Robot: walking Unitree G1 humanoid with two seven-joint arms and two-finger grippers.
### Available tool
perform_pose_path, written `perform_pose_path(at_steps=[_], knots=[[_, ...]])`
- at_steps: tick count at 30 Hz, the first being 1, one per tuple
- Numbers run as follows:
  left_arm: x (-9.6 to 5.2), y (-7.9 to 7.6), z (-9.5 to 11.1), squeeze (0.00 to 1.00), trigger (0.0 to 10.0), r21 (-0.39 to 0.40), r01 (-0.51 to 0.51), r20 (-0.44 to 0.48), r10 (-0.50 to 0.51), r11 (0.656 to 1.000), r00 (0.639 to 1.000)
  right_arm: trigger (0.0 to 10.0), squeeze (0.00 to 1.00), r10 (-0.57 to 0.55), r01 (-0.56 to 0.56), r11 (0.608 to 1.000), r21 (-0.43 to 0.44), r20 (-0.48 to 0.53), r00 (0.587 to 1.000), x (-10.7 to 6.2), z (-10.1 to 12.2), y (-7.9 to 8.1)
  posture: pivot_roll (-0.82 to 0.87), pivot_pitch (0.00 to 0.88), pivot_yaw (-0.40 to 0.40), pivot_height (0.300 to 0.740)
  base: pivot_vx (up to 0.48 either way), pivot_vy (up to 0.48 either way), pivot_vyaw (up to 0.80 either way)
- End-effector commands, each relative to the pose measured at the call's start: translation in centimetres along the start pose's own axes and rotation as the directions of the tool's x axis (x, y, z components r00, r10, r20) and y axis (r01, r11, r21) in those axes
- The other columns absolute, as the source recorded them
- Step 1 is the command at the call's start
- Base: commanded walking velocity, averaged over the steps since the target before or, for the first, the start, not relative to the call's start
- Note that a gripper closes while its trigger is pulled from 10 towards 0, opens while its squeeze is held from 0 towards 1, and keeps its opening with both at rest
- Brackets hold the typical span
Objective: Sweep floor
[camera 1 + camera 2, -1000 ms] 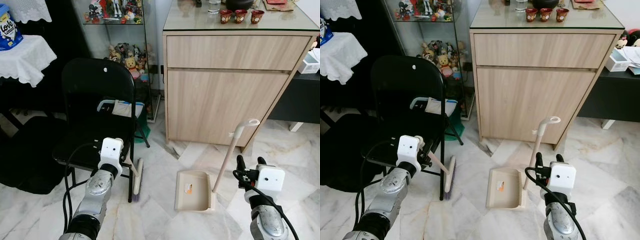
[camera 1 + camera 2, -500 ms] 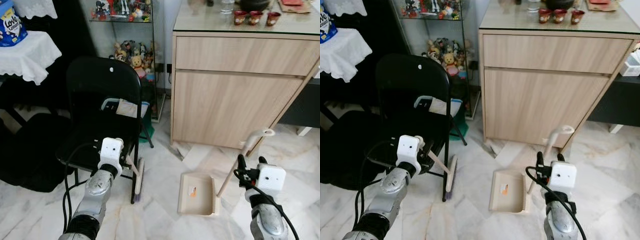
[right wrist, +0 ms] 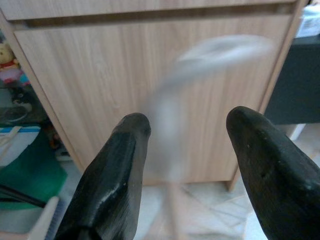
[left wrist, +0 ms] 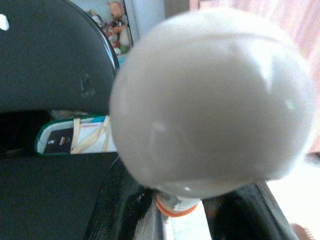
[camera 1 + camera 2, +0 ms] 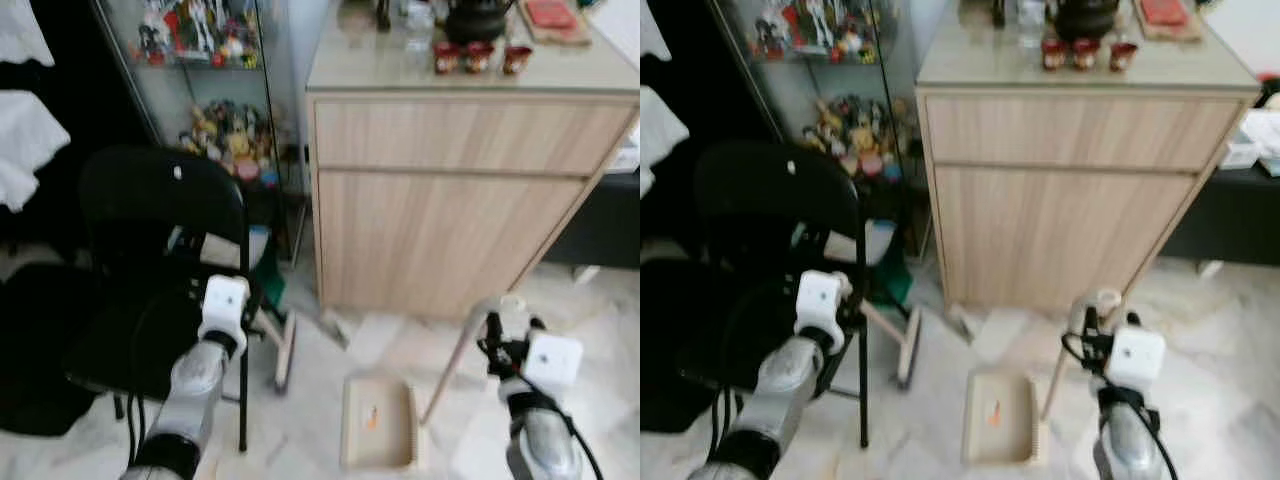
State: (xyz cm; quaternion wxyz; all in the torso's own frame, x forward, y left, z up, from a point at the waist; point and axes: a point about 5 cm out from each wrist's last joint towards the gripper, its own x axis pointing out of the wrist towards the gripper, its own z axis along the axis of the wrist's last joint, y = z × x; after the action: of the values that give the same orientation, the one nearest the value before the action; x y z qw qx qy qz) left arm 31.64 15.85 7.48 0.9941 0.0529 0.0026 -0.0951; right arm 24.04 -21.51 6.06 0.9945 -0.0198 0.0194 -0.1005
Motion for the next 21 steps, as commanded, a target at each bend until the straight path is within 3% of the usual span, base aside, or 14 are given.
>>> perform_pose_path(at_steps=[1, 21], knots=[[-0.05, 0.33, 0.30, 0.00, 10.0, 0.006, -0.021, 0.019, 0.021, 1.000, 1.000, 10.0, 0.00, -0.017, 0.017, 1.000, -0.009, -0.002, 1.000, -0.24, -0.05, -0.63, -0.10, 0.122, 0.068, 0.740, 0.000, 0.000, 0.00], [-0.13, 0.13, 0.09, 0.00, 10.0, 0.008, -0.004, 0.009, 0.004, 1.000, 1.000, 10.0, 0.00, -0.012, 0.012, 1.000, -0.011, -0.032, 0.999, -0.29, -0.61, -0.59, -0.10, 0.122, 0.069, 0.740, 0.000, 0.000, 0.00]])
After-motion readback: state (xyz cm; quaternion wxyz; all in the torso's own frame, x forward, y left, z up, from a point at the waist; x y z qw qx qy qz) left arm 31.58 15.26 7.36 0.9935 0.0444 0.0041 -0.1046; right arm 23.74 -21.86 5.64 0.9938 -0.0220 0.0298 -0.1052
